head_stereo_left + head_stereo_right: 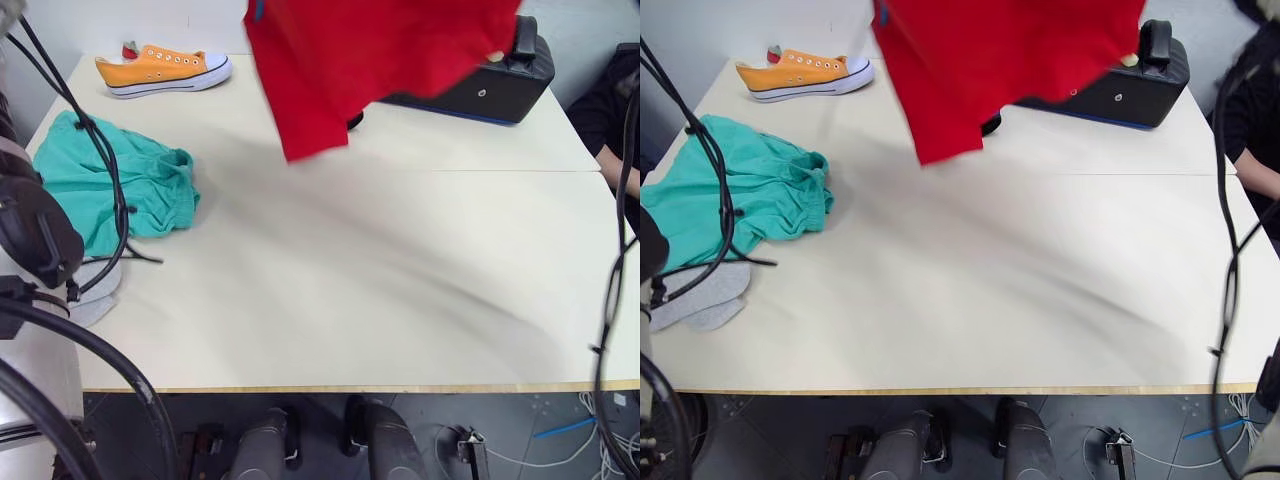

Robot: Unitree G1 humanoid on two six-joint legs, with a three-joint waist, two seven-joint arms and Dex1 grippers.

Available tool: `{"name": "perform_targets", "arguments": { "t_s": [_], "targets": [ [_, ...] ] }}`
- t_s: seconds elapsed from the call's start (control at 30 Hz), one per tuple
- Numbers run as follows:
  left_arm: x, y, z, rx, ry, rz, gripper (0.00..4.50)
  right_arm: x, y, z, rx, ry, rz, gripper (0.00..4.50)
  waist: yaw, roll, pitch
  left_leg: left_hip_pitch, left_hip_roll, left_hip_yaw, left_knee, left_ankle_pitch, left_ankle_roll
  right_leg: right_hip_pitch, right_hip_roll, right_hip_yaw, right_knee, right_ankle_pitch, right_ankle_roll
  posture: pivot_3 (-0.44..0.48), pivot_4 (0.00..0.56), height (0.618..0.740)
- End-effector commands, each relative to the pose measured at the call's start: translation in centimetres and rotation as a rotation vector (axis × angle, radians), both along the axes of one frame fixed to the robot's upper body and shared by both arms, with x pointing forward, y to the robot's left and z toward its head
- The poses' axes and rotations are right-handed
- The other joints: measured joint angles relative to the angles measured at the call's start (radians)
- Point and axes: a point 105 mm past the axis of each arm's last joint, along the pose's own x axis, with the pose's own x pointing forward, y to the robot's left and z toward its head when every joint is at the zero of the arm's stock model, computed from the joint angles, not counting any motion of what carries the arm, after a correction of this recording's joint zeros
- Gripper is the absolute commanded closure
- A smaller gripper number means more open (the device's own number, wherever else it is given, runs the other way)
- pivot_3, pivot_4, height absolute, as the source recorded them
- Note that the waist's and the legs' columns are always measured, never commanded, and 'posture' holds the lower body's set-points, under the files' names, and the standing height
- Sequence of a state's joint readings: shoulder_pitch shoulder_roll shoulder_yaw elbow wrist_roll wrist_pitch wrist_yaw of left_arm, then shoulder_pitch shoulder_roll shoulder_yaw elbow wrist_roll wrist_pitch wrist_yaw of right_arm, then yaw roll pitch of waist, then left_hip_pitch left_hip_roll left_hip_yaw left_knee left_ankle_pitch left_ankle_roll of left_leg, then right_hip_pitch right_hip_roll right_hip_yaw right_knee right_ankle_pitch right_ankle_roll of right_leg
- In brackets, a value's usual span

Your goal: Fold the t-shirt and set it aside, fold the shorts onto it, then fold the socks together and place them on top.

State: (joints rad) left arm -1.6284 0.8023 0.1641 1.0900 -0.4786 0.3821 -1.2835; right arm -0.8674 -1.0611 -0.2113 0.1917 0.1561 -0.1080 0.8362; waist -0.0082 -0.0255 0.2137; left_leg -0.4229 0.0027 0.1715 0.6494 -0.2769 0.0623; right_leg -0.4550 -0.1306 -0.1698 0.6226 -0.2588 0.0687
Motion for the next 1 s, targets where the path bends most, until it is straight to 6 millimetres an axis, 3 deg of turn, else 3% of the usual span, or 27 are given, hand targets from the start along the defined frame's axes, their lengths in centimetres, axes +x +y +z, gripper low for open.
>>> {"name": "perform_targets", "arguments": {
  "t_s": [0.03, 0.1, 0.13, 0.2, 0.23, 0.27, 0.3, 0.37, 0.5, 0.77, 0.87, 1.0],
  "targets": [
    [-1.7, 1.0, -5.9, 0.248, 0.154, -0.128, 4.50, -1.8, -1.1, -2.8, -0.013, 0.156, 0.016, 4.47, 0.001, 0.000, 0.000, -0.001, 0.000, 0.000, 0.001, 0.000, 0.001, 0.001, 0.000, 0.002, -0.002, -0.001, 0.001, 0.000, 0.150, 0.740],
    [-2.3, 1.5, -10.7, 0.373, 0.264, -0.158, 4.50, -2.1, -1.4, -7.5, -0.048, 0.325, 0.018, 4.47, 0.000, 0.000, 0.001, 0.001, 0.001, -0.006, 0.006, -0.001, 0.001, 0.005, 0.000, 0.005, -0.001, -0.002, 0.001, 0.000, 0.150, 0.740],
    [-2.5, 1.8, -14.9, 0.445, 0.356, -0.152, 4.50, -2.4, -1.2, -11.6, -0.042, 0.455, 0.033, 4.47, -0.003, 0.001, 0.005, 0.002, 0.002, -0.006, 0.009, -0.001, 0.002, 0.006, 0.000, 0.006, -0.001, -0.002, 0.001, 0.000, 0.150, 0.740],
    [-3.6, 2.0, -20.7, 0.547, 0.476, -0.147, 4.50, -3.7, -0.8, -17.3, -0.044, 0.637, 0.062, 4.47, -0.007, 0.003, 0.000, -0.002, 0.007, -0.007, 0.023, 0.001, 0.007, 0.009, -0.001, 0.012, 0.000, 0.010, -0.002, 0.000, 0.150, 0.740],
    [-4.5, 1.8, -23.0, 0.590, 0.517, -0.147, 4.50, -4.6, -0.5, -19.9, -0.064, 0.708, 0.072, 4.47, -0.009, 0.006, -0.005, 0.020, 0.009, -0.010, 0.017, -0.004, 0.003, 0.032, -0.006, 0.013, -0.013, 0.010, -0.003, 0.000, 0.150, 0.740],
    [-5.7, 1.6, -24.8, 0.625, 0.556, -0.162, 4.50, -5.4, -0.2, -22.0, -0.070, 0.773, 0.085, 4.47, -0.012, 0.009, -0.007, 0.035, 0.013, -0.014, 0.014, -0.017, -0.002, 0.050, -0.001, 0.010, -0.025, 0.009, -0.004, 0.000, 0.150, 0.740],
    [-7.0, 1.5, -26.1, 0.652, 0.589, -0.183, 4.50, -6.5, 0.2, -23.8, -0.083, 0.829, 0.103, 4.47, -0.015, 0.011, -0.005, 0.035, 0.016, -0.015, 0.014, -0.021, 0.002, 0.054, 0.001, 0.009, -0.030, 0.009, -0.005, 0.000, 0.150, 0.740],
    [-8.9, 1.4, -27.5, 0.677, 0.636, -0.211, 4.50, -8.0, 0.5, -25.6, -0.084, 0.912, 0.128, 4.47, -0.016, 0.010, -0.004, 0.029, 0.015, -0.017, 0.013, -0.019, 0.002, 0.044, -0.002, 0.015, -0.023, 0.008, -0.007, 0.000, 0.150, 0.740],
    [-11.5, 1.9, -28.0, 0.698, 0.712, -0.240, 4.50, -10.3, 0.5, -27.2, -0.084, 1.033, 0.151, 4.47, -0.014, 0.011, -0.005, 0.026, 0.014, -0.016, 0.015, -0.013, -0.010, 0.036, -0.004, 0.013, -0.012, 0.004, -0.012, 0.000, 0.150, 0.740],
    [-14.5, 2.4, -26.5, 0.726, 0.827, -0.363, 4.50, -12.3, 0.1, -26.8, -0.026, 1.229, 0.218, 4.47, -0.011, 0.013, -0.006, 0.032, 0.016, -0.017, 0.014, -0.013, -0.011, 0.040, -0.002, 0.011, -0.010, 0.000, -0.015, 0.000, 0.150, 0.740],
    [-13.6, 2.3, -26.0, 0.684, 0.804, -0.338, 4.50, -12.4, 0.2, -26.1, 0.037, 1.293, 0.249, 4.47, -0.003, 0.013, -0.006, 0.032, 0.016, -0.017, 0.013, -0.014, -0.012, 0.040, -0.002, 0.011, -0.010, 0.000, -0.015, 0.000, 0.150, 0.740],
    [-9.5, 1.8, -25.3, 0.522, 0.784, -0.254, 4.50, -11.9, 0.7, -25.6, 0.174, 1.402, 0.307, 4.47, 0.017, 0.014, -0.006, 0.032, 0.016, -0.018, 0.014, -0.014, -0.012, 0.040, -0.002, 0.011, -0.010, 0.000, -0.015, 0.000, 0.150, 0.740]
  ]
}}
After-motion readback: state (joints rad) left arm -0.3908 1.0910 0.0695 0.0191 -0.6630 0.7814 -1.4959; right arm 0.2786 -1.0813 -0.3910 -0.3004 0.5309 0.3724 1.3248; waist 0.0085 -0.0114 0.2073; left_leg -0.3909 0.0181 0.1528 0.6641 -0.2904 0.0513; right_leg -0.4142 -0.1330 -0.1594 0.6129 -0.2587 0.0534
